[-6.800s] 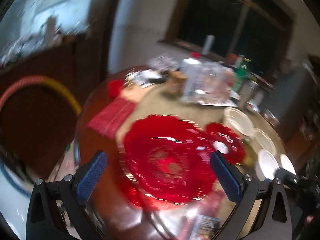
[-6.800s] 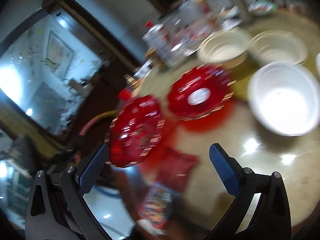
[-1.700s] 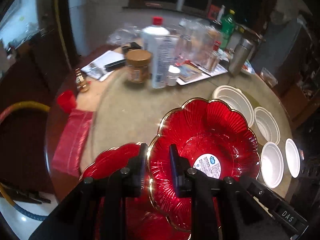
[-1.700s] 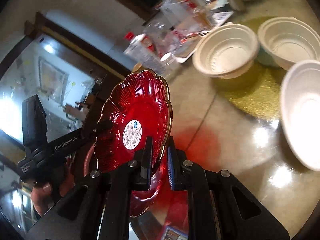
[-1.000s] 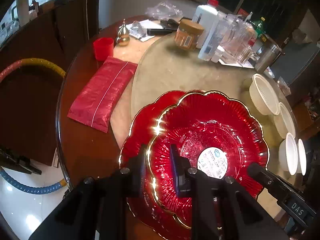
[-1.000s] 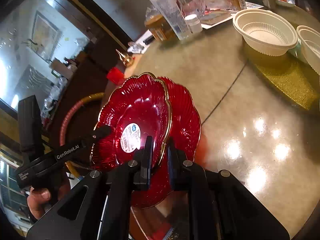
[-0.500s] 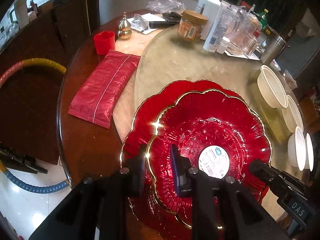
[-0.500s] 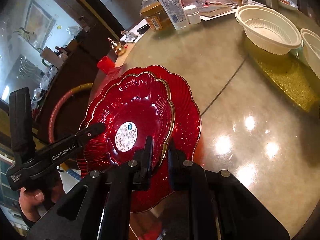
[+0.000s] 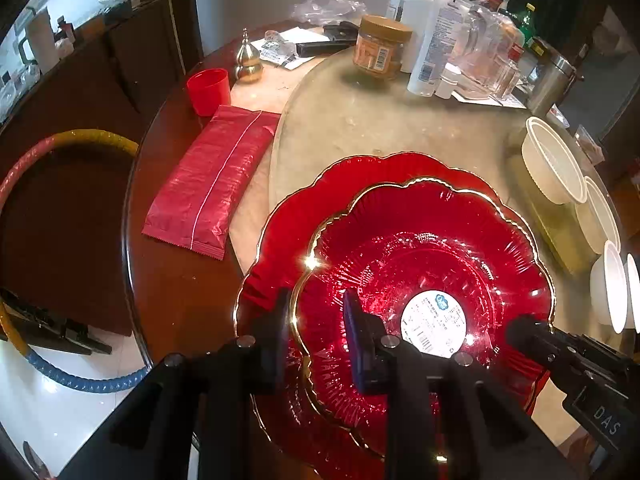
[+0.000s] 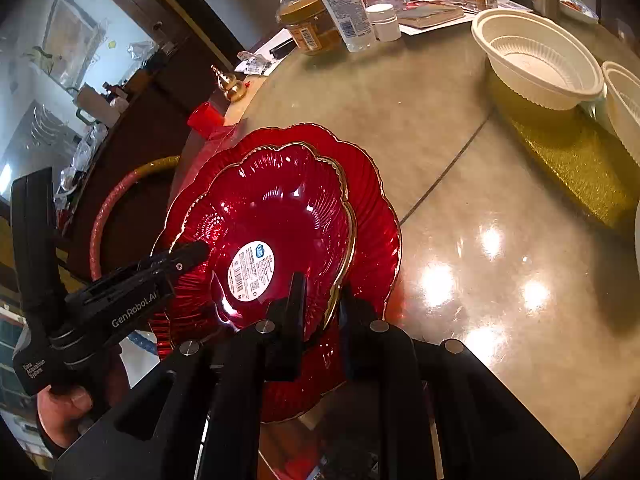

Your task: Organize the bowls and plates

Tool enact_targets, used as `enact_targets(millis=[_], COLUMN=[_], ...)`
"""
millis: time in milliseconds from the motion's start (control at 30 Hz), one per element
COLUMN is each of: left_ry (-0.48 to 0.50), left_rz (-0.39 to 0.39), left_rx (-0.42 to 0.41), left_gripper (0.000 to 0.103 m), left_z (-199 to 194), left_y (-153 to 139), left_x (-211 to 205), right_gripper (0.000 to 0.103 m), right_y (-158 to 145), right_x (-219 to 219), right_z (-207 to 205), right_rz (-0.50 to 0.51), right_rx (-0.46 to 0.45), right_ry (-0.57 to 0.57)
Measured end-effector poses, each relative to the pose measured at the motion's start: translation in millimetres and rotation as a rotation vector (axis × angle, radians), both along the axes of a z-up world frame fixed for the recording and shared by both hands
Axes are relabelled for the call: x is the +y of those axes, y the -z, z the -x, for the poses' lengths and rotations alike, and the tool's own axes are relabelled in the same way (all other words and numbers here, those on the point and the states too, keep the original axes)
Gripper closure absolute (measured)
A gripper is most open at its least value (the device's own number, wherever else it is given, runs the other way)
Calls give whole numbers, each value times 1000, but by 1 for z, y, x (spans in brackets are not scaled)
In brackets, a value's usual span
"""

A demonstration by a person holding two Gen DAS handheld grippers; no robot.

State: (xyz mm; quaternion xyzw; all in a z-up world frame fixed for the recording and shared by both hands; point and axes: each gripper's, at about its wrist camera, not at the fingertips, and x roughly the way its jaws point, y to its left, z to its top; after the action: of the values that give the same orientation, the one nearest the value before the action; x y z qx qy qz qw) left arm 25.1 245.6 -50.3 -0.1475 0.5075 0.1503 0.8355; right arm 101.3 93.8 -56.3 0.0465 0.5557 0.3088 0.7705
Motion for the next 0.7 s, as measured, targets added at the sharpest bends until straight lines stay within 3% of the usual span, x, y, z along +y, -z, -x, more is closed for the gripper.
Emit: enact_targets(millis=[200, 333, 700], left_ry=[16, 43, 39], left_rz=[-20, -10, -20], left_rx=[11, 17, 11], left_gripper=[73, 58, 51], left_z=[-2, -3, -4], left_y=[0, 0, -6], left_x=[-5, -9, -6], right_gripper=[86, 84, 72], right_y=[-2, -3, -8], right_x=[6, 10, 13], right_z=[-2, -2, 0], right_rz=[49, 81, 79], right_rx=[8, 13, 62], right_ry=[-31, -65, -141])
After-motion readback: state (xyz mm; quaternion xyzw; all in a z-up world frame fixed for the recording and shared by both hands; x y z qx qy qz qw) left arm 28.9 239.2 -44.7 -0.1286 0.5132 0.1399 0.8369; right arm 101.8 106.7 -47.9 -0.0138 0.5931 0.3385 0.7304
